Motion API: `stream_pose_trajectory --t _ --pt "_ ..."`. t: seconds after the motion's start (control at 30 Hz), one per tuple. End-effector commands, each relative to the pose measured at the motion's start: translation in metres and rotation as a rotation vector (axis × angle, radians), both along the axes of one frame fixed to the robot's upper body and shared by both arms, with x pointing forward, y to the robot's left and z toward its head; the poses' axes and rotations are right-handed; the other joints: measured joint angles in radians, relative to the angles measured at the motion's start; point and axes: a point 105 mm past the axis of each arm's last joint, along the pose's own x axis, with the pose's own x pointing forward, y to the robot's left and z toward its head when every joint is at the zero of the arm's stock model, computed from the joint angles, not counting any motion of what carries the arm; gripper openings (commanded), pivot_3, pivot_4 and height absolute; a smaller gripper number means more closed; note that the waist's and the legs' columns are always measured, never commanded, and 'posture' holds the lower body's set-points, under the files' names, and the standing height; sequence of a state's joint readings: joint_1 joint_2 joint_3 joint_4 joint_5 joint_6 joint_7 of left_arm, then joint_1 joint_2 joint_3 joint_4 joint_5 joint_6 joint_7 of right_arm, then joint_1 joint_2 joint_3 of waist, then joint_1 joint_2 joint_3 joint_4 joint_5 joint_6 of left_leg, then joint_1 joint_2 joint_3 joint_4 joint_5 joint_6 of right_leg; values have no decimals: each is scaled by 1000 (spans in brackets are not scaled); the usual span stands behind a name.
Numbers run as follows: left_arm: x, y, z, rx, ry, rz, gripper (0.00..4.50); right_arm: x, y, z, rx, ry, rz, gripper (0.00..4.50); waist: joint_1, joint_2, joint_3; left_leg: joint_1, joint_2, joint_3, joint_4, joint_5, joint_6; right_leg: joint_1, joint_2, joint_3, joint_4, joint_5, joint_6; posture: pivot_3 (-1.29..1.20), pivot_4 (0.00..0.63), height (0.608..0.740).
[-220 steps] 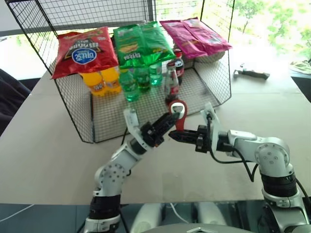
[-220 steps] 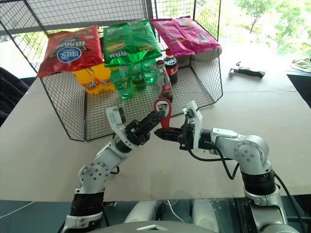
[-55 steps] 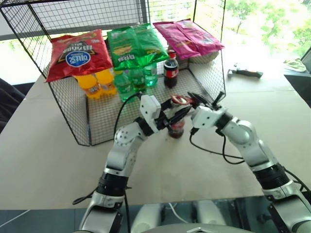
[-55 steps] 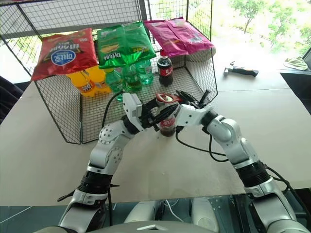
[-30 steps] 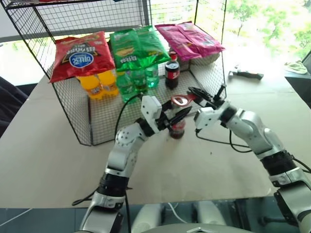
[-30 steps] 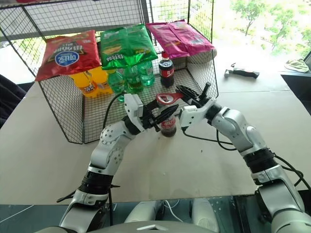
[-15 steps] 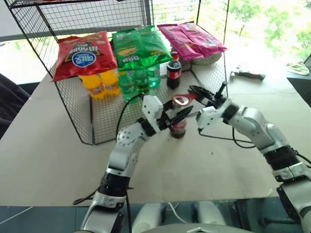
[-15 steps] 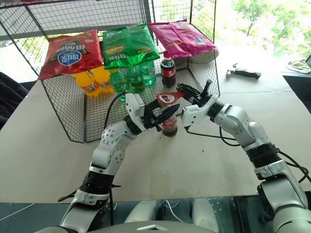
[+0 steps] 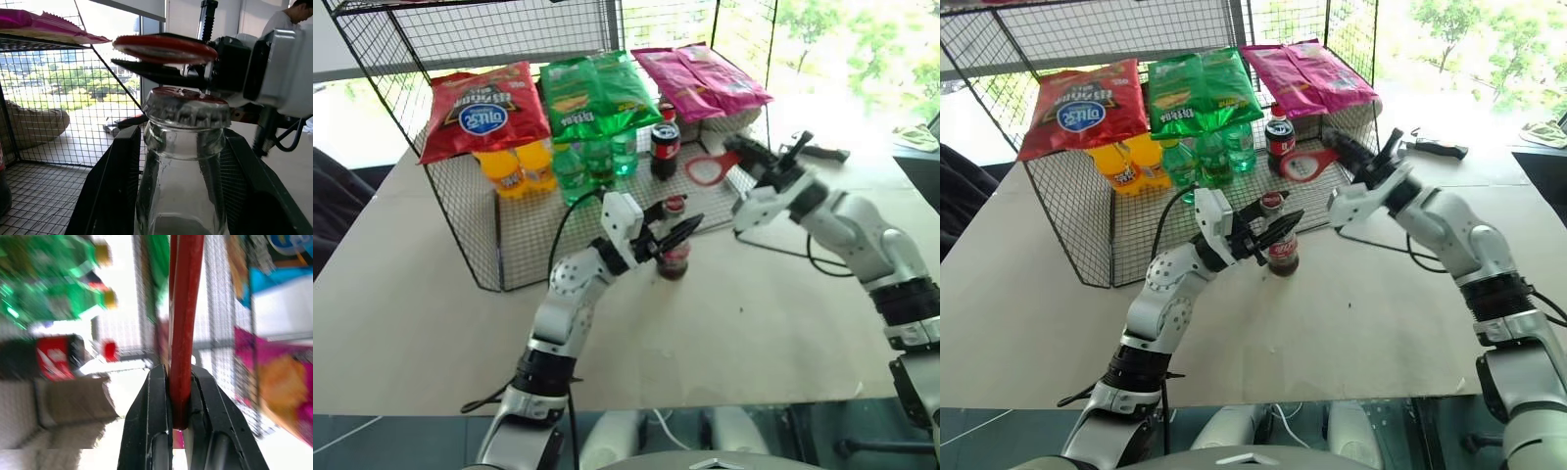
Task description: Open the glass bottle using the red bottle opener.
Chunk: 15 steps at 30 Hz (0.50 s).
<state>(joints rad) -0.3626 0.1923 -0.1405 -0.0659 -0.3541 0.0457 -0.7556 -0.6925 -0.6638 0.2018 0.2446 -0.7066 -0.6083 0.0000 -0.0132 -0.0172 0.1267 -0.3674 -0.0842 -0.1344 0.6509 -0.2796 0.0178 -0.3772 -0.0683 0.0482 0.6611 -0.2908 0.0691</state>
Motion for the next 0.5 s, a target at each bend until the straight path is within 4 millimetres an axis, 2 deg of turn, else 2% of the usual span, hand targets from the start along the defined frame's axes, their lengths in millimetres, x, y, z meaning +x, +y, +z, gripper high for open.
stream_pose_trajectory --t 0.03,0.2,0.27,0.5 --pt "0 -1 -16 29 63 -3 1718 -3 0 15 37 -55 8 0 -3 0 0 0 0 1 0 0 0 0 0 1 0 0 0 0 150 740" --pt "0 0 -17 31 64 -2 1718 -6 3 12 75 -28 41 0 -1 0 0 0 0 2 0 0 0 0 0 2 0 0 0 0 150 740" --pt "0 0 -17 32 64 -1 1718 -8 10 4 74 25 80 0 -1 0 0 0 0 1 0 0 0 0 0 2 0 0 0 0 150 740" --pt "1 -1 -17 33 64 -3 1718 -21 47 -52 48 318 197 0 -2 0 0 0 1 1 0 0 0 0 0 1 0 0 0 0 150 740"
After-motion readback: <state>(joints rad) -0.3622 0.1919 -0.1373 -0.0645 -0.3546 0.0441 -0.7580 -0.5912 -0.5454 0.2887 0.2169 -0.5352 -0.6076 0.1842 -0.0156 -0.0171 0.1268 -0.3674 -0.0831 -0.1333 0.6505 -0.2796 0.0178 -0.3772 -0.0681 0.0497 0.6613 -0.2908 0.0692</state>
